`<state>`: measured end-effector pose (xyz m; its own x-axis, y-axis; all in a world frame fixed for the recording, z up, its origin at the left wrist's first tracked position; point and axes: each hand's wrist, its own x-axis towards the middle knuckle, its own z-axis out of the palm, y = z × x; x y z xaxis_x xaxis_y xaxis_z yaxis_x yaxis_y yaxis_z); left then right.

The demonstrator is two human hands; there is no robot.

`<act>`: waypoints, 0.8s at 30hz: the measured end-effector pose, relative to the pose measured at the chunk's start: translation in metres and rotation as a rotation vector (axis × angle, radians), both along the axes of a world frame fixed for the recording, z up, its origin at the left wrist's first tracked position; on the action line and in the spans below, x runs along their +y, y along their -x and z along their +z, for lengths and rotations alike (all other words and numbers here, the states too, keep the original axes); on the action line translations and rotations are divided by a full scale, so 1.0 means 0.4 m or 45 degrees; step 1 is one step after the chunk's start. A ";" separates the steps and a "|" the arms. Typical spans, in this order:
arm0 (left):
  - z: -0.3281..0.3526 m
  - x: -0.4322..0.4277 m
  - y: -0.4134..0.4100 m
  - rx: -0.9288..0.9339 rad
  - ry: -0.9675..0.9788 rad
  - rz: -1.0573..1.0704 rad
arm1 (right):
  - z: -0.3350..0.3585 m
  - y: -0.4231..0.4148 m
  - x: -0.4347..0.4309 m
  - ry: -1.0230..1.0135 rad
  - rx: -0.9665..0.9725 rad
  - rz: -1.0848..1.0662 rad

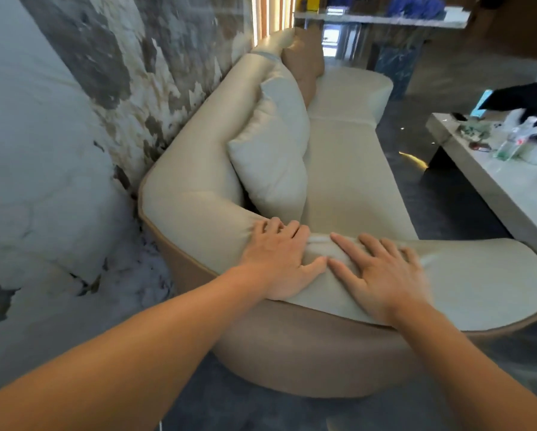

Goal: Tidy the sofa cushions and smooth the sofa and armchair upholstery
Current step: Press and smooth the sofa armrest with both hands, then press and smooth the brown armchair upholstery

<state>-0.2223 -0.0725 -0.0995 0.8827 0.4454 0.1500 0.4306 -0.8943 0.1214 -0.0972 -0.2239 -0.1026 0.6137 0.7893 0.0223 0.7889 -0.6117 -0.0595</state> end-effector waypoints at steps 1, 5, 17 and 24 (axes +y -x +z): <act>0.001 0.008 0.011 -0.006 -0.002 -0.049 | 0.004 0.014 0.009 0.012 0.020 -0.058; 0.001 0.029 0.052 -0.059 -0.009 -0.129 | 0.018 0.066 0.047 0.086 0.064 -0.181; 0.203 -0.252 0.038 0.687 0.088 0.183 | 0.166 0.206 -0.228 0.579 0.536 -0.090; 0.332 -0.759 0.159 0.723 0.171 -0.247 | 0.324 0.329 -0.701 0.526 0.516 -0.350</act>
<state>-0.2859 -0.3759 0.0332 0.8752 0.2511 -0.4136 0.2922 -0.9556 0.0381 -0.2288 -0.5045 0.0268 0.6907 0.4960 -0.5263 0.5645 -0.8246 -0.0363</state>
